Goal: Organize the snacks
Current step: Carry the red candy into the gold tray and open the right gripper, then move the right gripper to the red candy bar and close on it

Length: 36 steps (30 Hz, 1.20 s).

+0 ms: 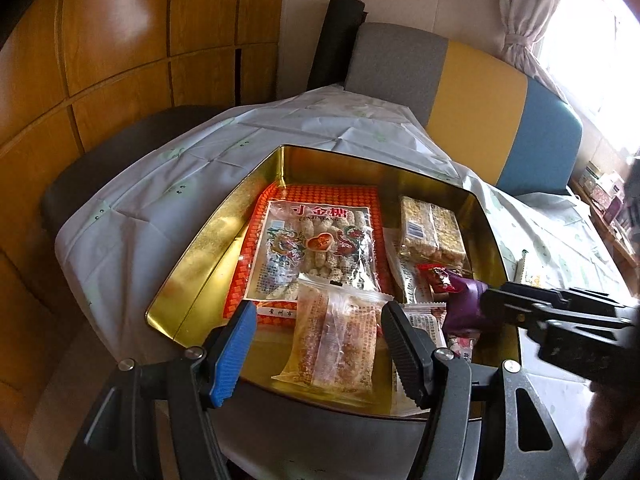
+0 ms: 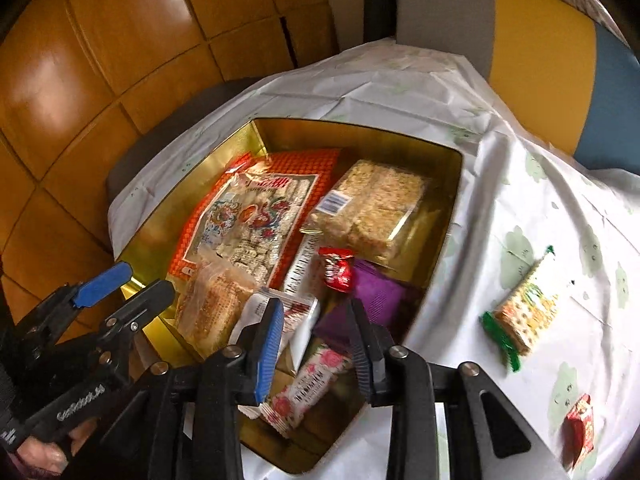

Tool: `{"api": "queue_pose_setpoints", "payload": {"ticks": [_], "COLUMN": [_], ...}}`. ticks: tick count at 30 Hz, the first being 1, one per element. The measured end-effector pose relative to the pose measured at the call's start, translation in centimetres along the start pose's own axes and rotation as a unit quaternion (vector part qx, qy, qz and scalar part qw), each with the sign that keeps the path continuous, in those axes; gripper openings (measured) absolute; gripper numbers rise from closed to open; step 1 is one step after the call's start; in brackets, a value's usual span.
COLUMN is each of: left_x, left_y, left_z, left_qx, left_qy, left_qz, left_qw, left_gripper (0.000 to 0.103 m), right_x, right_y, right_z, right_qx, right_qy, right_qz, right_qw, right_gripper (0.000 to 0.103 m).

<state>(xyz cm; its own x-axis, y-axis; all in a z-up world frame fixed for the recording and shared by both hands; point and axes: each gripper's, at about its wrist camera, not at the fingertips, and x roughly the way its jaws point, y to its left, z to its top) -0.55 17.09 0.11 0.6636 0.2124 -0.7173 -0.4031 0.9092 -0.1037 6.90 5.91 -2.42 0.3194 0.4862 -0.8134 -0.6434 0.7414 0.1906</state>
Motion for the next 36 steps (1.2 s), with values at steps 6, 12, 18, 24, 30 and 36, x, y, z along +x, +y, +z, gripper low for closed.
{"api": "queue_pose_setpoints", "payload": {"ticks": [6, 12, 18, 24, 30, 36], "left_x": [-0.2, -0.3, -0.6, -0.6, -1.0, -1.2], "left_y": [-0.4, -0.8, -1.7, -2.7, -3.7, -5.1], "left_z": [-0.1, -0.2, -0.4, -0.6, -0.8, -1.1], "left_qx": [0.007, 0.015, 0.034, 0.049, 0.066, 0.087], "left_qy": [-0.001, -0.001, -0.004, -0.002, -0.003, -0.002], "left_qz": [-0.002, -0.006, -0.011, -0.012, -0.017, -0.031], "left_qw": [1.0000, 0.9999, 0.9994, 0.9987, 0.9977, 0.9957], "left_gripper": [0.065, 0.065, 0.065, 0.065, 0.065, 0.065], "right_x": [-2.2, -4.9, -6.9, -8.9, -10.3, -10.6], "right_y": [-1.8, -4.5, -8.8, -14.1, -18.2, -21.8], "right_z": [-1.3, -2.8, -4.7, -6.9, -8.2, -9.2], "right_qx": [0.014, 0.023, 0.034, 0.070, 0.101, 0.128], "right_qy": [-0.017, -0.026, -0.010, 0.005, 0.010, 0.025], "right_qz": [-0.012, -0.037, -0.082, -0.129, -0.153, -0.158], "right_qw": [1.000, 0.999, 0.996, 0.989, 0.983, 0.979], "right_gripper": [0.033, 0.036, 0.038, 0.038, 0.040, 0.044]}}
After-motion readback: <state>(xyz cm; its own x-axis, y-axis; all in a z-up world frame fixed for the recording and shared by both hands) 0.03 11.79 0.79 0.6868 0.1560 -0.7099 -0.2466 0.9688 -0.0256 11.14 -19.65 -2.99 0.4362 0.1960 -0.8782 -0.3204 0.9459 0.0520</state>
